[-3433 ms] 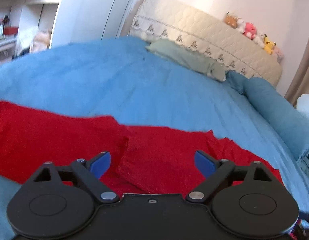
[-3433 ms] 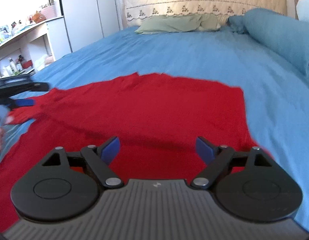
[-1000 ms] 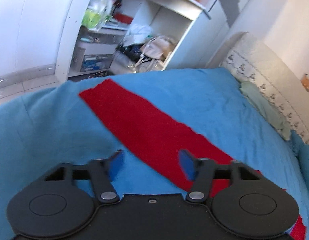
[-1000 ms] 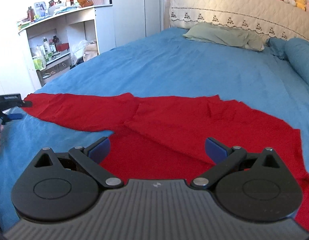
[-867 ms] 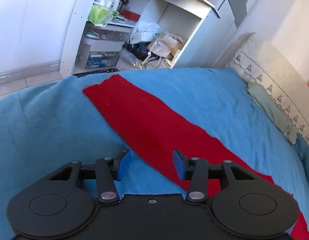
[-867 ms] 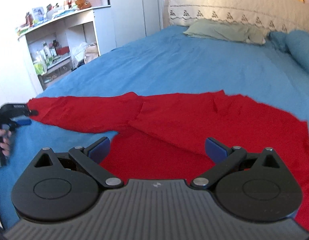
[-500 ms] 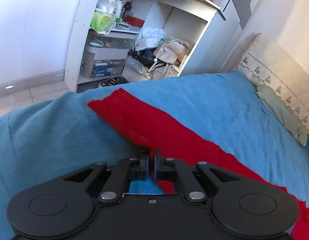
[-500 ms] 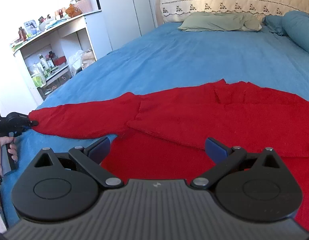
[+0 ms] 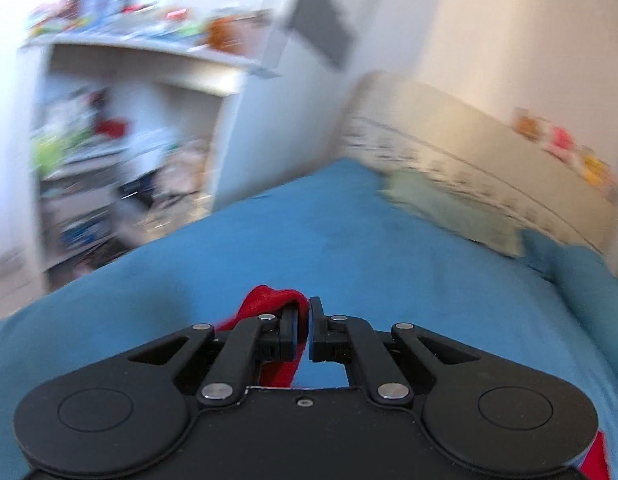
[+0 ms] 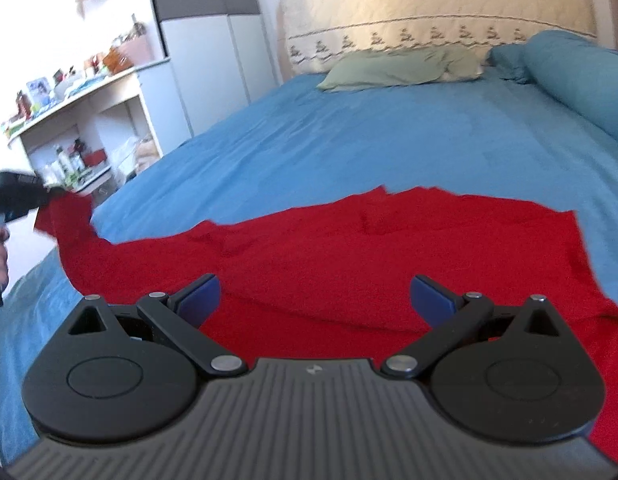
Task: Fold small clothes
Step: 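Fold the held side edge over toward the sweater center, open left tool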
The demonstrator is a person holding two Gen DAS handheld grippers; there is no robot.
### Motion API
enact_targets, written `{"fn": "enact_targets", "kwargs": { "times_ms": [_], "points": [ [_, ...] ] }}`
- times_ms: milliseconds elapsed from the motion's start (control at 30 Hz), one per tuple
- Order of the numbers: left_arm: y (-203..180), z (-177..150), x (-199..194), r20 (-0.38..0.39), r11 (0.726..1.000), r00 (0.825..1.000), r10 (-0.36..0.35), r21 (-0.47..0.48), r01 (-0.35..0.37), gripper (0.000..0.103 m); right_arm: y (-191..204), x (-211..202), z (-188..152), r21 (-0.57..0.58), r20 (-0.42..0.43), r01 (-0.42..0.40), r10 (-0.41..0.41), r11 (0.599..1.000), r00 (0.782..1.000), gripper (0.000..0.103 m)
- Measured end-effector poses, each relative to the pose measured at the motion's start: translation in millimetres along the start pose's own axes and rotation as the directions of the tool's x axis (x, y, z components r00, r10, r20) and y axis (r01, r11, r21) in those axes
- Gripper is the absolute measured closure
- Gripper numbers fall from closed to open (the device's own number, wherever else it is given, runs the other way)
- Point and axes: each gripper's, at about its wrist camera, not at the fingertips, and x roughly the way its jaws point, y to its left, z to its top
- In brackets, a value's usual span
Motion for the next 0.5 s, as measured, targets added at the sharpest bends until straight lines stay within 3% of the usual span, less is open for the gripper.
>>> {"fn": "enact_targets", "kwargs": {
  "times_ms": [167,300,400,500],
  "points": [
    [-115.0,-7.5,9.3,-0.021,0.979,0.982,-0.190,0.077,0.191,0.099,-44.1,-31.1,-0.8,0.031,0.043,0.046,-0.047,0.998,0.998,0.000],
    [-202.4,-44.4,28.5,-0.104,0.945,0.952,-0.289,0.129,0.301,0.099,-82.9,-55.2,-3.3,0.060,0.057,0.078,-0.082,0.995,0.995,0.000],
    [-245.7,-90.6,53.8,-0.210,0.937,0.932,-0.297,0.125,0.327,0.099,-110.8,-68.8,-5.6,0.099,0.052,0.104,-0.110,0.990,0.993,0.000],
    [-263.9,-137.3,77.7,-0.292,0.943,0.921,-0.260,0.130,0.307,0.099,-136.1,-78.3,-11.9,0.161,0.035,0.108,-0.115,0.981,0.993,0.000]
  ]
}}
